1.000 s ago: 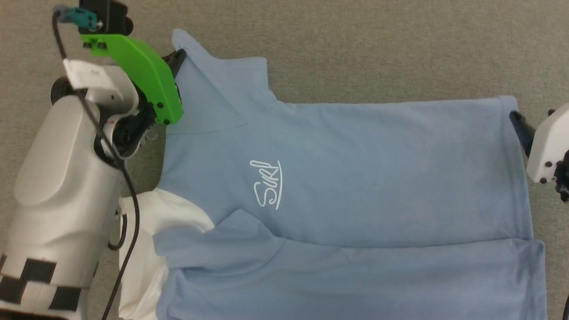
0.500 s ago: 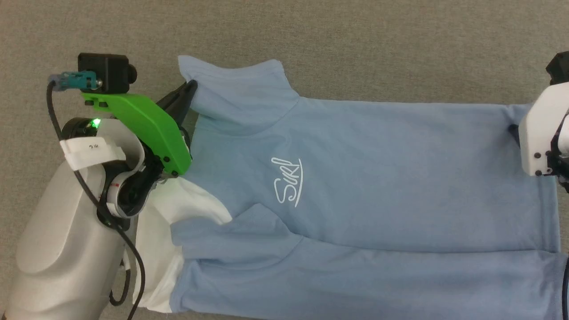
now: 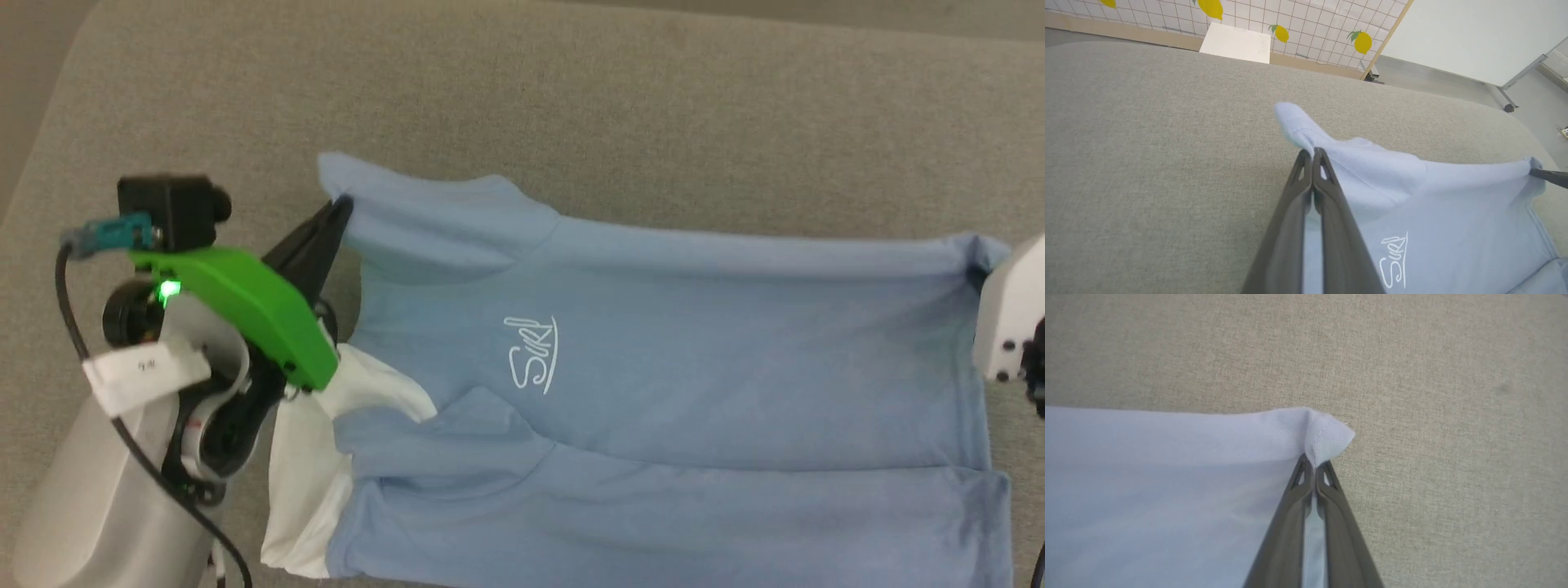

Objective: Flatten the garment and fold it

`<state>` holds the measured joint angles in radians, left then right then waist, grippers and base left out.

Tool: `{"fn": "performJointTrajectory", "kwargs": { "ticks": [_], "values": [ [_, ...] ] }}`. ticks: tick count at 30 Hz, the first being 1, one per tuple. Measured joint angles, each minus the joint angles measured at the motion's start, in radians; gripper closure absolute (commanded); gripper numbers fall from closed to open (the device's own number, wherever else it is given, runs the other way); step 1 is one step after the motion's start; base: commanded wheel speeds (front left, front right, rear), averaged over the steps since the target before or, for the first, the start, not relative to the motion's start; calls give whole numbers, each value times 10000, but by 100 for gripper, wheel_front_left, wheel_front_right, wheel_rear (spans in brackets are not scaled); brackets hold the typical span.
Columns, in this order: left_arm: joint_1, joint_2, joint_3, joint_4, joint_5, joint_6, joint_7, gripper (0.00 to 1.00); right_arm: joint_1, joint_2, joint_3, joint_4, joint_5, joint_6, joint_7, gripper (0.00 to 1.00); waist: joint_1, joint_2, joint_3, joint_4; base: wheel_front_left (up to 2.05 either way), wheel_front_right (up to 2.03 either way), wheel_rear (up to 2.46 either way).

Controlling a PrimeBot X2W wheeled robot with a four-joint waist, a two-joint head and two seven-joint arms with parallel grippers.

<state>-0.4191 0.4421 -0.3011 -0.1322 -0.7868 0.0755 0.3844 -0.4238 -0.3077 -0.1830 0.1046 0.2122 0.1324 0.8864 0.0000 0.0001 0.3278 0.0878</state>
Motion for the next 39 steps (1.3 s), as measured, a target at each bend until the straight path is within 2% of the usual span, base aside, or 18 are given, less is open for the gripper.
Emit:
{"fn": "performJointTrajectory", "kwargs": {
  "ticks": [6, 12, 18, 23, 24, 25, 26, 33, 36, 39],
  "values": [
    [2082, 109, 408, -752, -232, 700, -259, 100, 1363, 619, -696, -221, 127, 0, -299, 100, 0, 0, -851, -44, 0, 0, 0],
    [3638, 8, 525, -1007, -608, 1116, -353, 100, 2547, 1152, -1310, -562, 180, 0, -320, 100, 0, 0, -1527, -20, 0, 0, 0],
    [4632, -247, 410, -247, -903, 1298, -353, 100, 3570, 1641, -1555, -727, 207, 0, -88, 100, 0, 0, -1965, -24, 0, 0, 0],
    [4857, -362, 328, 428, -1093, 1473, -274, 100, 3961, 1756, -1611, -719, 207, 0, 132, 100, -1, 0, -2114, -109, 0, 0, 0],
    [4858, -364, 301, 518, -1112, 1505, -196, 84, 4035, 1795, -1613, -713, 207, 0, 207, 100, 0, 0, -2152, -127, 0, 0, 0],
    [4860, -362, 286, 575, -1122, 1528, -144, 53, 4090, 1824, -1609, -715, 209, 0, 215, 62, 0, 0, -2184, -142, 0, 0, 0],
    [4860, -326, 226, 629, -1099, 1557, -44, 0, 4150, 1827, -1580, -740, 209, 0, 253, 0, 0, 0, -2223, -161, 0, 0, 0],
    [4858, 77, 385, 433, -767, 1962, 12, 0, 4660, 1795, -1676, -1866, 738, -2, 516, 0, 0, 0, -2573, -239, 0, 0, 0],
    [4823, 322, 759, -6, -337, 2082, -623, 0, 4753, 1753, -1958, -2583, 867, -2, 635, 0, -1, 0, -2699, -303, 0, 0, 0],
    [4639, 491, 1110, -313, 366, 2090, -1799, 0, 4752, 1626, -2123, -2811, 779, -2, 677, 0, -1, -1, -2732, -393, 0, 0, 0]
  ]
}}
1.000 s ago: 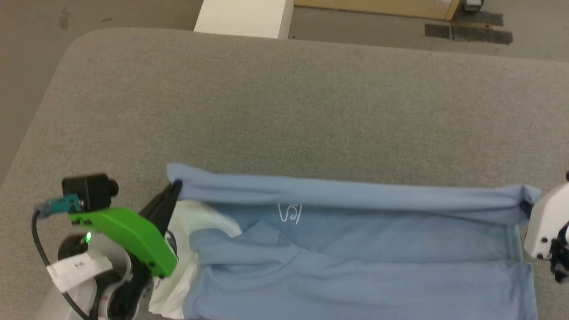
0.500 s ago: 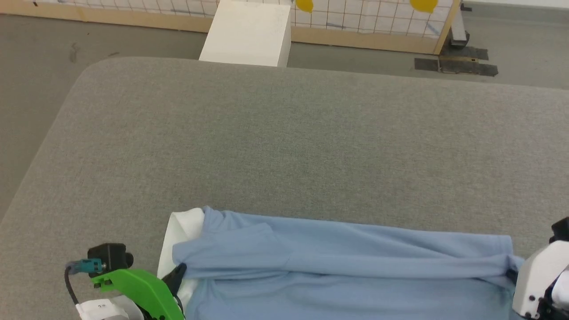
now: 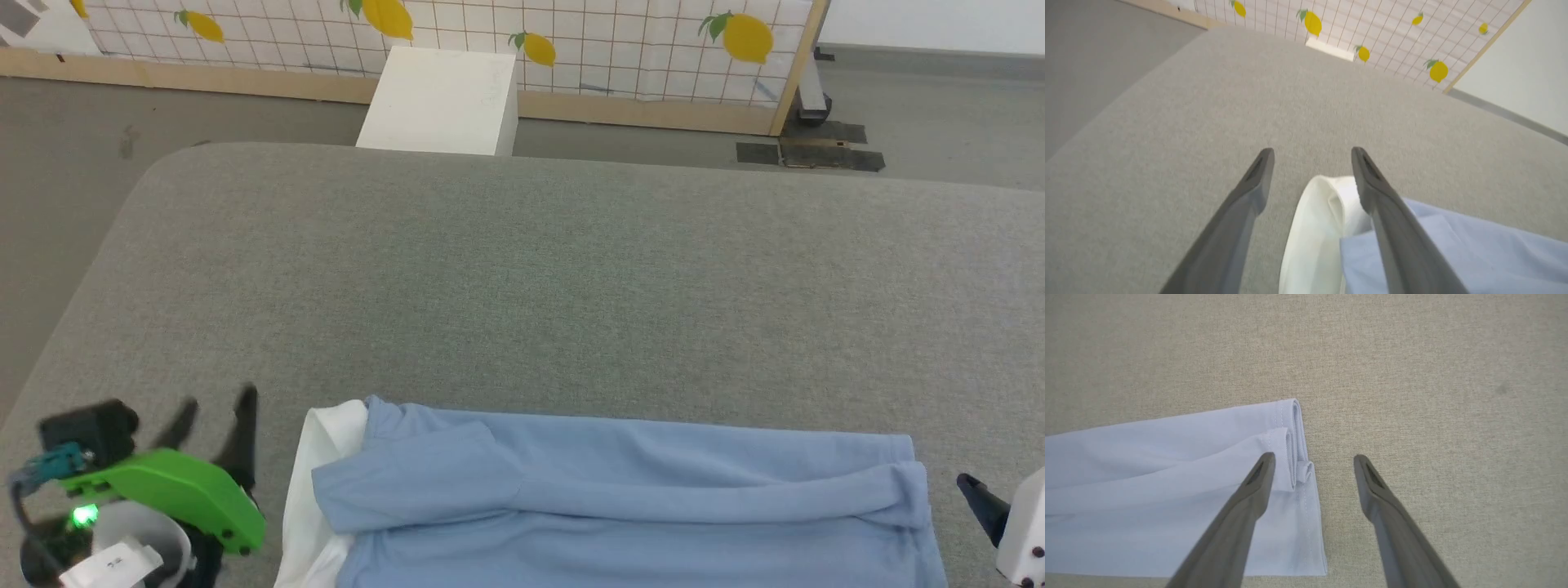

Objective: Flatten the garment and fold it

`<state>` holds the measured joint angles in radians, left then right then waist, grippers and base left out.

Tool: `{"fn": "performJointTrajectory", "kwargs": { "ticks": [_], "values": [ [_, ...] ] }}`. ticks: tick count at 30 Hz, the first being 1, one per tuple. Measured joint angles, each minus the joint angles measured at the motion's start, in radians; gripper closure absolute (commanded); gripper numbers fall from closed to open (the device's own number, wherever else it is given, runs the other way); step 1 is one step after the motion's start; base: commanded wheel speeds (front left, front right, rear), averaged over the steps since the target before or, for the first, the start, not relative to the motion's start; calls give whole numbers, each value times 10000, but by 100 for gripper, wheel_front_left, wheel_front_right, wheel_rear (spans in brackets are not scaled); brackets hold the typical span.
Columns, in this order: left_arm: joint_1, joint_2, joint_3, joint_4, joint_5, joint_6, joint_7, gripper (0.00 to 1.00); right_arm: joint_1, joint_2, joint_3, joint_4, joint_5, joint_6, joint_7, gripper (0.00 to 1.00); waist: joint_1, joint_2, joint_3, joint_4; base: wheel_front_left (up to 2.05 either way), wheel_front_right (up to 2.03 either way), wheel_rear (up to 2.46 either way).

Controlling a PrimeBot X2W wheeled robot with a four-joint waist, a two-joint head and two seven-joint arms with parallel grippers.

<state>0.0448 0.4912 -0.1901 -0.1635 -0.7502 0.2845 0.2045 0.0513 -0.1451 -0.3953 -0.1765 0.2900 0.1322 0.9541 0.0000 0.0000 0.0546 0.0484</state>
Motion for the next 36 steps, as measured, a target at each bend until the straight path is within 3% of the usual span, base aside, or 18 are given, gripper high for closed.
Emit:
{"fn": "performJointTrajectory", "kwargs": {
  "ticks": [4, 9, 18, 19, 20, 21, 27, 32, 36],
  "values": [
    [-458, 77, 61, -71, 901, -623, -1927, 0, -60, -31, 199, 364, -226, 0, 50, 0, 0, 1, 106, -44, 0, 0, 0],
    [-779, -138, 125, 596, 1960, -865, -4259, 0, -312, 50, 564, 1304, -474, 0, -102, 0, 0, 0, 385, 0, 0, 0, 0],
    [-1041, -1221, 617, 748, 3595, -1313, -4614, 0, -772, -201, 1285, 2656, -692, 0, -347, 0, 0, 0, 960, 179, 0, 0, 0],
    [-1034, -1335, 719, 763, 3662, -1377, -4614, 0, -823, -276, 1294, 2740, -667, 2, -291, 6, 0, 0, 1006, 193, 0, 0, 0],
    [-1023, -1429, 803, 761, 3745, -1436, -4614, 0, -875, -311, 1294, 2784, -616, 4, -288, 78, 0, 0, 1033, 202, 0, 0, 0],
    [-1014, -1538, 913, 773, 3820, -1515, -4615, 0, -949, -343, 1262, 2809, -556, 4, -299, 100, 0, 0, 1058, 210, 0, 0, 0],
    [-938, -1868, 1285, 1003, 4149, -1944, -4615, 0, -1195, -675, 646, 3007, -368, 8, -257, 100, 0, 0, 1071, 213, 0, 0, 0],
    [-912, -2038, 1496, 1214, 4255, -2228, -4615, 0, -1366, -1442, -725, 3476, -861, 6, -182, 100, 0, 0, 1118, 187, 0, 0, 0],
    [-911, -2186, 1570, 1381, 4347, -2389, -4615, 0, -1657, -1536, -1896, 4019, -1580, 6, -182, 100, 0, 1, 1088, 163, 0, 0, 0]
  ]
}}
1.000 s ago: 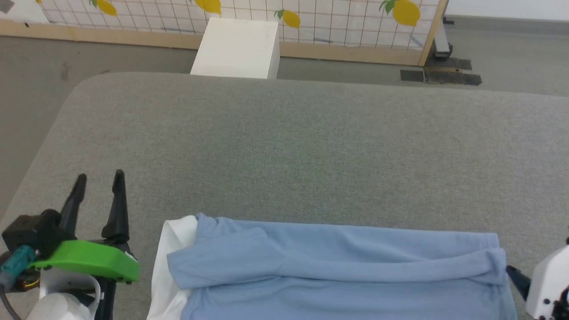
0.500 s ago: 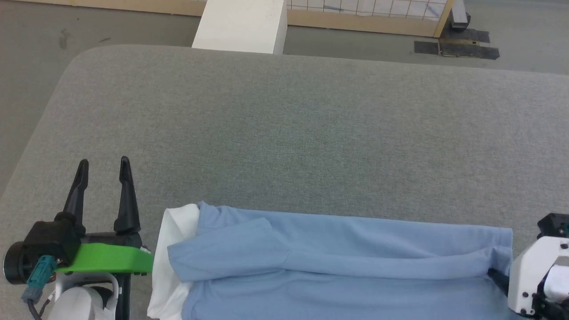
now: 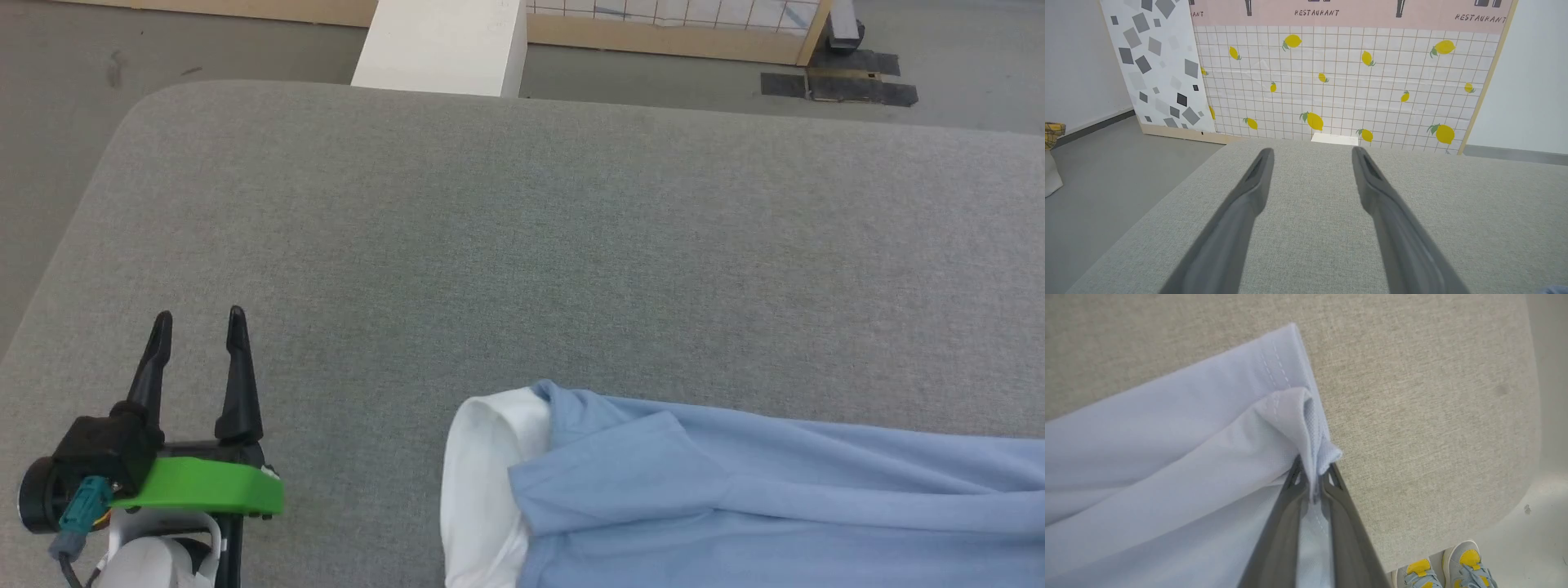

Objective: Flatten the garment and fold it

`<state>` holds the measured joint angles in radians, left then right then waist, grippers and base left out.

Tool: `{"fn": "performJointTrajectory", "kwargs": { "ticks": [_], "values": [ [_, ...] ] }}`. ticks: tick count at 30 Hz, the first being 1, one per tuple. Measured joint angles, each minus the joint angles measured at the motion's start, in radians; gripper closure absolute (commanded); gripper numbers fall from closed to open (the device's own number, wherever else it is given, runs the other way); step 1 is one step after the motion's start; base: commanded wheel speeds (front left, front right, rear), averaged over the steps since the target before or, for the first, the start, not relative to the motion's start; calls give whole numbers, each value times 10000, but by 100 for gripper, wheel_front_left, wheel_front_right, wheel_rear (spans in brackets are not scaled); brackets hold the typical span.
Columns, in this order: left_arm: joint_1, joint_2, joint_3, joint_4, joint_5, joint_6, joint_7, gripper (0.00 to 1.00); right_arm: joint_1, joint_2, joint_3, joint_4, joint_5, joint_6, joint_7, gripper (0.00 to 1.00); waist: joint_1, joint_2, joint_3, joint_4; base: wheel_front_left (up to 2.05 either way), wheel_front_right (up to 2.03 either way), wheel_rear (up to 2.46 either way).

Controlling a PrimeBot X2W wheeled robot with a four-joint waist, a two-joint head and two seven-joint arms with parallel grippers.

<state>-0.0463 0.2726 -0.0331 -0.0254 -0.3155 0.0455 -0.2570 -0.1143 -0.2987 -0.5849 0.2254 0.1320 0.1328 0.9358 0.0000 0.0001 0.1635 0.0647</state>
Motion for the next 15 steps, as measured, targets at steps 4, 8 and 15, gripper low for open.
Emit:
{"fn": "performJointTrajectory", "kwargs": {
  "ticks": [4, 8, 15],
  "values": [
    [50, -155, 125, 161, 44, -105, 0, 0, -186, 90, -111, 155, -420, 0, 23, 100, 0, 0, -79, -22, 0, 0, 0],
    [93, -232, 213, 190, 242, -182, 0, 0, -128, -17, 585, -217, -188, -2, 558, 100, 0, 0, -196, -49, 0, 0, 0],
    [398, -259, 380, 276, 326, -268, 0, 0, 911, -339, 2504, -3026, 1369, -4, 2123, 100, 0, 0, -514, -173, 0, 0, 0]
  ]
}}
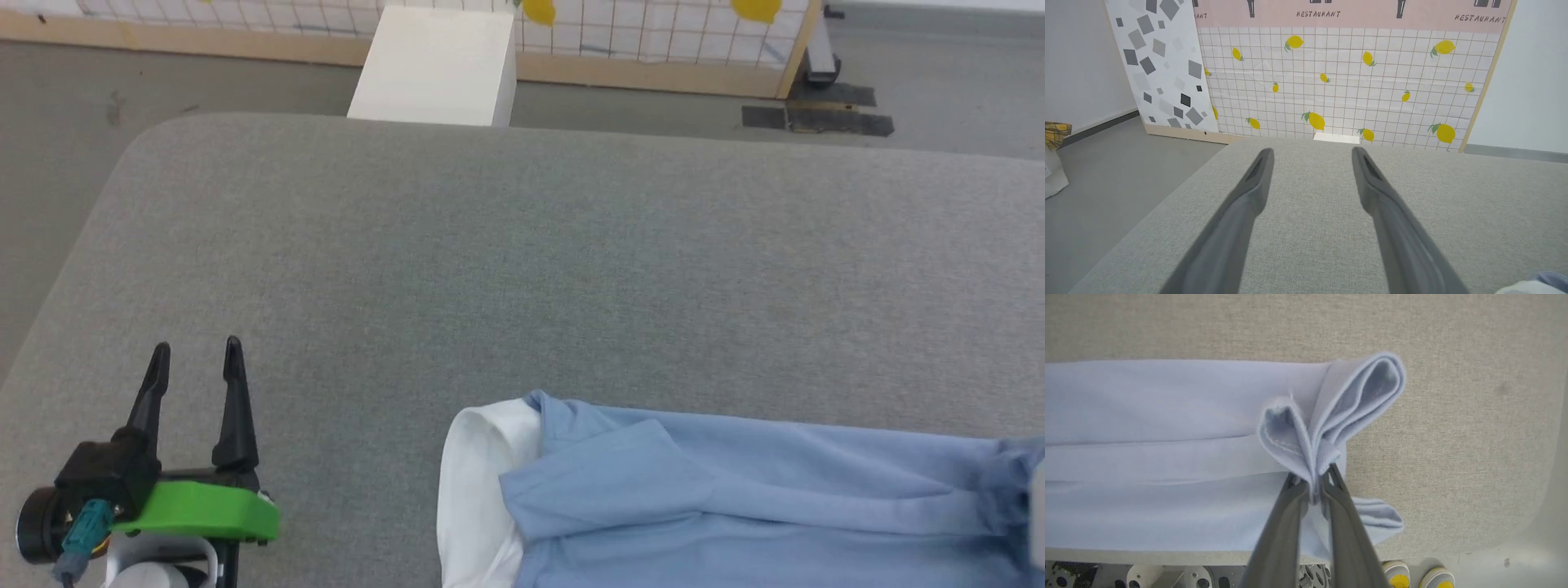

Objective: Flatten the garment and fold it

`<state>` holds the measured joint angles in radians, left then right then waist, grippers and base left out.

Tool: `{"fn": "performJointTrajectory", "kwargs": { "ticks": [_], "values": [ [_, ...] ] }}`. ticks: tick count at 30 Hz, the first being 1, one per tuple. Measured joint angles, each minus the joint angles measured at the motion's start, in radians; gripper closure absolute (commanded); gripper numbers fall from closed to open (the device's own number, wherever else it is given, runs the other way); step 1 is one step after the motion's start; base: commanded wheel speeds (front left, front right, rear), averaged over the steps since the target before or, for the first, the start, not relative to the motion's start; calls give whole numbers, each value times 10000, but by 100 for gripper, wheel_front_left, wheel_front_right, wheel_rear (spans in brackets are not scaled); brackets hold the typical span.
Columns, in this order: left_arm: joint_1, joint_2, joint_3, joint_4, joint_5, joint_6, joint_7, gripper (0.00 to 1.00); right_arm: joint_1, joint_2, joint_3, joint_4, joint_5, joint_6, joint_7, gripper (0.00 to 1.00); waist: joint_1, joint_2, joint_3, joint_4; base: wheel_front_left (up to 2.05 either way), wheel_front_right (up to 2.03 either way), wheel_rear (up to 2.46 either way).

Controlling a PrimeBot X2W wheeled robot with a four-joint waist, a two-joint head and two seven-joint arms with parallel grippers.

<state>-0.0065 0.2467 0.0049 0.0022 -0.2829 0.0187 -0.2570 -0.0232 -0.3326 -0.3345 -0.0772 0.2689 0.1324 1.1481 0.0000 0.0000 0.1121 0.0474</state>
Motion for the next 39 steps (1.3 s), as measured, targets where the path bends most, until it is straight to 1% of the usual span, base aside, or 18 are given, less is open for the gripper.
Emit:
{"fn": "performJointTrajectory", "kwargs": {
  "ticks": [3, 6, 8, 11, 17, 20, 26, 31, 37, 38, 39],
  "values": [
    [121, -17, 61, 67, 19, 13, 0, 0, 501, 261, 598, -1135, 646, -2, 706, 100, 0, 0, -120, -100, 0, 0, 0],
    [136, -40, 67, 123, 19, 58, 0, 0, 665, 798, 1231, -1918, 1377, -2, 874, 100, 0, 0, -218, -160, 0, 0, 0],
    [143, -56, 73, 159, 19, 84, 0, 0, 673, 1032, 1705, -2169, 1597, -2, 909, 100, 0, 0, -236, -188, 0, 0, 0],
    [151, -79, 90, 161, 17, 88, 0, 0, 607, 1352, 2514, -2148, 1910, -2, 683, 100, 0, 0, -211, -221, 0, 0, 0],
    [156, -157, 146, 157, 17, 100, 0, 0, -318, 1739, 4309, -1381, 2395, -2, 54, 100, 0, 0, -162, -168, 0, 0, 0],
    [160, -169, 169, 144, 36, 104, 0, 0, -815, 1981, 5160, -809, 2646, -2, -213, 100, 0, 0, -157, -84, 0, 0, 0],
    [174, -244, 219, 155, 42, 134, 0, 0, -1627, 2481, 6454, 414, 2922, -4, -802, 100, 0, 0, -78, 153, 0, 0, 0],
    [162, -278, 244, 199, 31, 128, 0, 0, -2289, 2679, 7122, 1728, 2832, -4, -1551, 100, 0, 0, 78, 340, 0, 0, 0],
    [159, -316, 251, 282, 36, 128, 0, 0, -2769, 2782, 7534, 3327, 2727, -2, -2545, 100, 0, 0, 230, 511, 0, 0, 0],
    [156, -330, 245, 307, 38, 127, 0, 0, -2840, 2786, 7626, 3519, 2738, -2, -2736, 74, 0, 0, 240, 543, 0, 0, 0],
    [154, -345, 242, 332, 44, 125, 0, 0, -2909, 2780, 7777, 3653, 2805, -4, -2861, 0, 0, 0, 246, 574, 0, 0, 0]
  ]
}}
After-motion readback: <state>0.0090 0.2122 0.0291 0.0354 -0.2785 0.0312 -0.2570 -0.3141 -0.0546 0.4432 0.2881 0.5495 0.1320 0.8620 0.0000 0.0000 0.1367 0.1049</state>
